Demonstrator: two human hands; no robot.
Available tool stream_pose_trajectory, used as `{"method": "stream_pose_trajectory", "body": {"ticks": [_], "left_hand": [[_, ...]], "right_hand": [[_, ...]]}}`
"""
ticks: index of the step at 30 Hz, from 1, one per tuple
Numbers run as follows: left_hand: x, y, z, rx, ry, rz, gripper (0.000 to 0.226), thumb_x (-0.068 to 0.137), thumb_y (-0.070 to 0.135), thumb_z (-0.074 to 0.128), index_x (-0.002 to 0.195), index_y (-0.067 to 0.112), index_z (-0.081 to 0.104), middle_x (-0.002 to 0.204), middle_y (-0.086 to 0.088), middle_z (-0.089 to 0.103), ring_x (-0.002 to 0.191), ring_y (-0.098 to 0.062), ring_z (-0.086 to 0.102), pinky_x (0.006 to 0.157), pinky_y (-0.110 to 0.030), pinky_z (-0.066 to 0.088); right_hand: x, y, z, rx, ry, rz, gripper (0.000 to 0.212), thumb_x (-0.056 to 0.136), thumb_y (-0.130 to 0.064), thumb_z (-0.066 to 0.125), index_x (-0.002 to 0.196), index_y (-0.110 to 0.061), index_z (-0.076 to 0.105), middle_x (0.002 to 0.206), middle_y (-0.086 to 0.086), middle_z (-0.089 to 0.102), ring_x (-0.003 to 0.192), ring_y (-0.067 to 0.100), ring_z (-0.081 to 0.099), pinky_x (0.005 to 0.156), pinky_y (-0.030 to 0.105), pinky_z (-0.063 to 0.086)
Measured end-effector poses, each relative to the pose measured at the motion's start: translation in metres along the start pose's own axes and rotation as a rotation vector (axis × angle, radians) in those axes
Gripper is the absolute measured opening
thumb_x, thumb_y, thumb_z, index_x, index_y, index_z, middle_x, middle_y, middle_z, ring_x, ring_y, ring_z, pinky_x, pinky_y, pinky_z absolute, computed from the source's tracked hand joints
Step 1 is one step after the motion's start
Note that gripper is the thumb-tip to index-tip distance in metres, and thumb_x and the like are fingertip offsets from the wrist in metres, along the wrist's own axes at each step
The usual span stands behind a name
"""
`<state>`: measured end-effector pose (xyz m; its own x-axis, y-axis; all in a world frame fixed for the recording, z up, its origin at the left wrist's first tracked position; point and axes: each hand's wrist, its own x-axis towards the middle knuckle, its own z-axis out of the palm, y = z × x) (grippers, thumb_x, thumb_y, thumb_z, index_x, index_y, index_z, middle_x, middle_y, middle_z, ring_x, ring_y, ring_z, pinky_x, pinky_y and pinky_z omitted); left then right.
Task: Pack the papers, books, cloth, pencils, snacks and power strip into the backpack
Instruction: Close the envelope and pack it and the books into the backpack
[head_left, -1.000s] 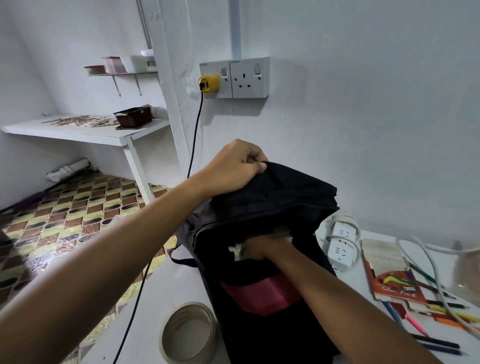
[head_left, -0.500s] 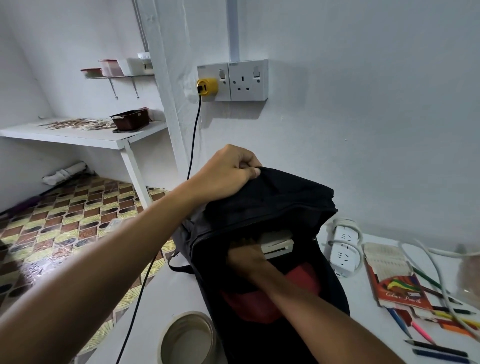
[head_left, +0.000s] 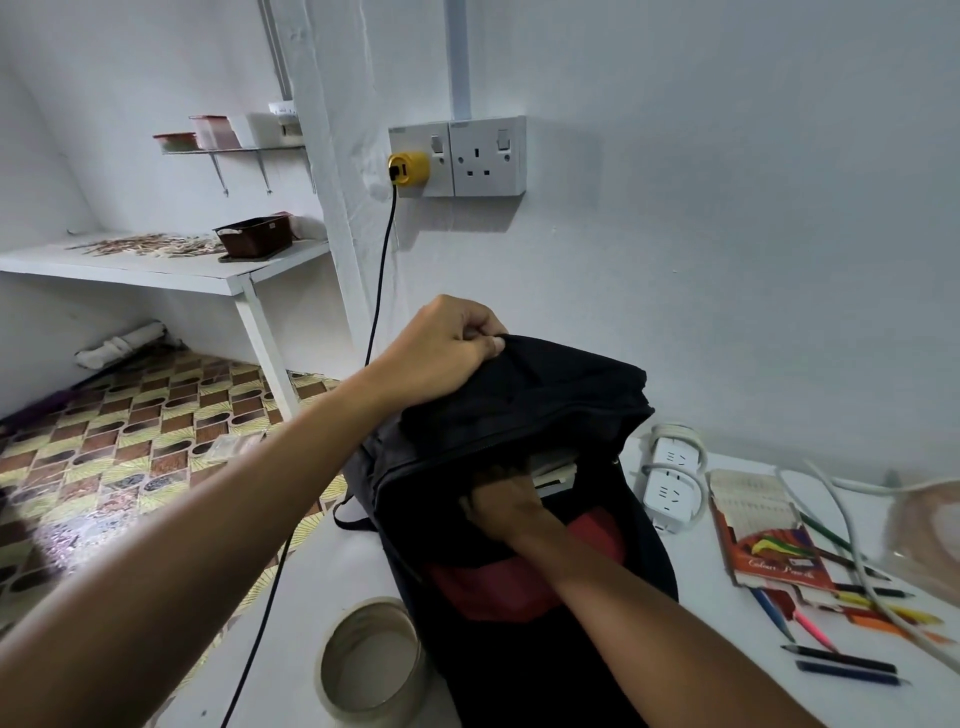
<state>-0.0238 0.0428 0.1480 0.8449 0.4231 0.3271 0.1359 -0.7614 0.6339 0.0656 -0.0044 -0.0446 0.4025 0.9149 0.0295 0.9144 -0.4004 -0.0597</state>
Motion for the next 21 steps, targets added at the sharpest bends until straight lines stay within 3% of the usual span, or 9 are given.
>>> {"method": "stream_pose_trajectory", "body": {"ticks": [5,9,13,15,17,19,21], "left_hand": [[-0.003,-0.001,0.004,-0.019,0.008,-0.005,0.016,0.091,0.009,0.059,0.081,0.018,0.069,0.068,0.006,0.065,0.06,0.002,0.056,0.061,-0.008,0.043],[-0.011,-0.004,0.008,-0.009,0.034,-0.024,0.016,0.091,0.01,0.059,0.081,0.018,0.069,0.066,0.009,0.063,0.057,0.006,0.053,0.059,-0.008,0.041],[-0.013,-0.006,0.01,-0.024,0.055,-0.063,0.016,0.091,0.009,0.058,0.081,0.016,0.069,0.066,0.008,0.063,0.057,0.006,0.053,0.059,-0.007,0.041],[-0.011,-0.005,0.01,-0.027,0.068,-0.083,0.017,0.091,0.008,0.058,0.08,0.016,0.068,0.066,0.007,0.062,0.056,0.006,0.053,0.059,-0.008,0.041],[-0.011,-0.004,0.011,-0.029,0.072,-0.101,0.015,0.091,0.007,0.058,0.082,0.012,0.068,0.07,0.001,0.063,0.061,-0.001,0.055,0.064,-0.015,0.044],[-0.012,-0.003,0.015,-0.028,0.07,-0.119,0.013,0.091,0.006,0.058,0.084,0.009,0.069,0.073,-0.003,0.064,0.065,-0.008,0.055,0.068,-0.023,0.045],[-0.015,-0.002,0.018,-0.029,0.076,-0.128,0.015,0.091,0.006,0.058,0.081,0.01,0.068,0.07,-0.001,0.063,0.063,-0.008,0.054,0.066,-0.023,0.044]], "right_hand": [[-0.002,0.004,-0.003,0.02,0.015,0.004,0.037,0.095,-0.019,0.044,0.124,0.001,0.054,0.13,0.021,0.054,0.12,0.034,0.05,0.103,0.038,0.034],[-0.02,-0.004,-0.019,0.043,-0.083,-0.011,0.038,0.096,-0.022,0.044,0.128,-0.002,0.051,0.134,0.018,0.052,0.122,0.031,0.049,0.1,0.036,0.038],[-0.072,-0.031,-0.064,0.045,0.128,-0.085,0.025,0.086,-0.023,0.053,0.103,-0.008,0.064,0.107,0.014,0.066,0.099,0.033,0.062,0.077,0.033,0.043],[-0.101,-0.043,-0.075,0.131,0.318,-0.187,0.016,0.078,-0.025,0.057,0.081,-0.011,0.063,0.081,0.012,0.067,0.075,0.033,0.064,0.062,0.03,0.038],[-0.118,-0.054,-0.071,0.224,0.423,-0.438,0.011,0.068,-0.021,0.064,0.067,-0.012,0.057,0.063,0.006,0.059,0.055,0.027,0.057,0.052,0.024,0.028],[-0.13,-0.067,-0.052,0.171,0.398,-0.761,0.012,0.068,-0.02,0.068,0.071,-0.012,0.06,0.068,0.005,0.061,0.062,0.023,0.055,0.054,0.025,0.032],[-0.134,-0.081,-0.031,-0.027,0.302,-0.827,0.02,0.073,-0.03,0.068,0.085,-0.014,0.064,0.084,0.004,0.068,0.082,0.023,0.057,0.068,0.031,0.043]]}}
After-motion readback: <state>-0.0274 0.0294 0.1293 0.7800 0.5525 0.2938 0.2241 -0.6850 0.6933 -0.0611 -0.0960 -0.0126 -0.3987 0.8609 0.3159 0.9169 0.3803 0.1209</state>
